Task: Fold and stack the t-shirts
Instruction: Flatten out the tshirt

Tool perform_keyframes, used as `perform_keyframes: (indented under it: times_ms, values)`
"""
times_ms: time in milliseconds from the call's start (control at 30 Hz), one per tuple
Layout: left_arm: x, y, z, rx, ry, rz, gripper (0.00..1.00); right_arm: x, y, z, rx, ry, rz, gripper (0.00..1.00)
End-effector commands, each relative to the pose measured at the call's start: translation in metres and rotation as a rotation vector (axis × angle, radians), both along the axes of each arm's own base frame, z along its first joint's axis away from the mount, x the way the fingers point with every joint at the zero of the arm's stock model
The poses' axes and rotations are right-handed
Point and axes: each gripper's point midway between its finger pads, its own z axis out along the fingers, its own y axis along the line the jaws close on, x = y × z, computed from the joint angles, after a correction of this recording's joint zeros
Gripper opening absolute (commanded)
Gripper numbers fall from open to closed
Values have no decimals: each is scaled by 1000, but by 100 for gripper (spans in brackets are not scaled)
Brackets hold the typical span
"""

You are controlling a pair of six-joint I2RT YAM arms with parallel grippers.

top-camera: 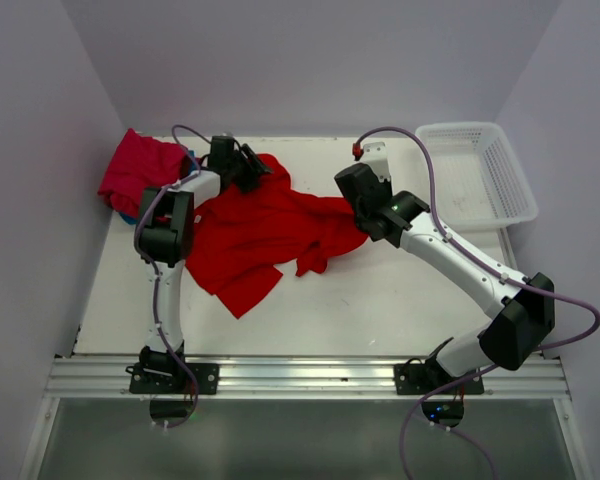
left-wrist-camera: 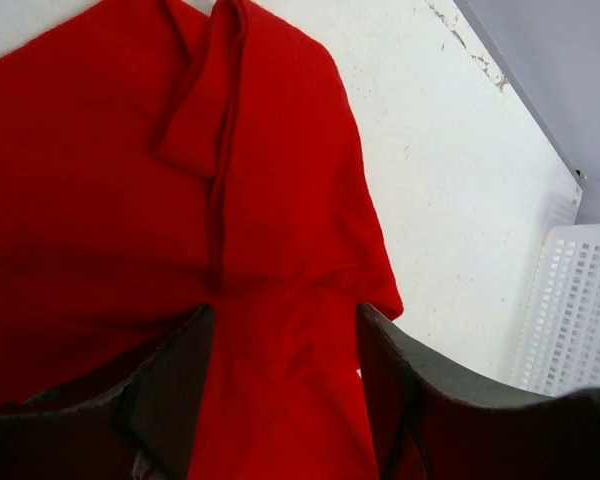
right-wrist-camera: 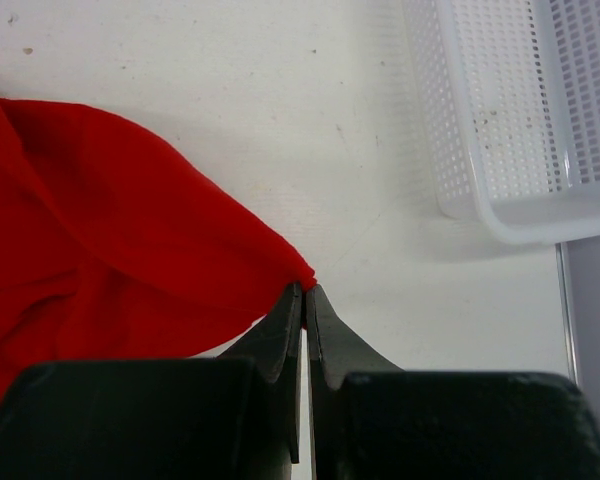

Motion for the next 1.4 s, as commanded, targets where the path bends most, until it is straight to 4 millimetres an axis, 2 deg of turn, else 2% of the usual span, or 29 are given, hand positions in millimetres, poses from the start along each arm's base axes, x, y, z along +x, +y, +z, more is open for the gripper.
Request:
perform_keyframes:
  times_ms: [0,133,300,367,400,467,567,933,1067,1100,1167,1333,1367]
  values:
    - [14,8,1,-20,-43,44,62,1,-2,8,23,-36,-13,0]
    - [17,8,7,-50,-71,56,57,0,-1,7,21,-33,-9,0]
    - [20,8,23,-102,-140,63,57,1,-1,5,19,-29,-8,0]
    - [23,9,24,-100,-139,71,56,1,0,4,19,-27,-6,0]
    - [23,10,17,-99,-120,72,56,1,0,5,20,-28,-6,0]
    - [28,11,18,-109,-121,82,56,1,0,4,19,-27,-6,0]
    - [30,13,8,-118,-111,93,56,0,0,4,20,-27,-4,0]
    - [36,5,-3,-196,-119,88,55,1,0,0,15,-17,-4,0]
    - [35,-2,-4,-248,-130,62,43,1,1,-4,12,-6,0,0]
    - [36,-3,-2,-263,-145,60,35,1,2,-5,11,-5,0,0]
    - [35,-7,-6,-281,-142,47,28,1,2,-6,13,-2,3,0]
    - [36,-16,1,-373,-183,11,18,1,3,-8,15,1,4,0]
    - [36,-16,-1,-382,-192,10,13,1,3,-8,15,1,4,0]
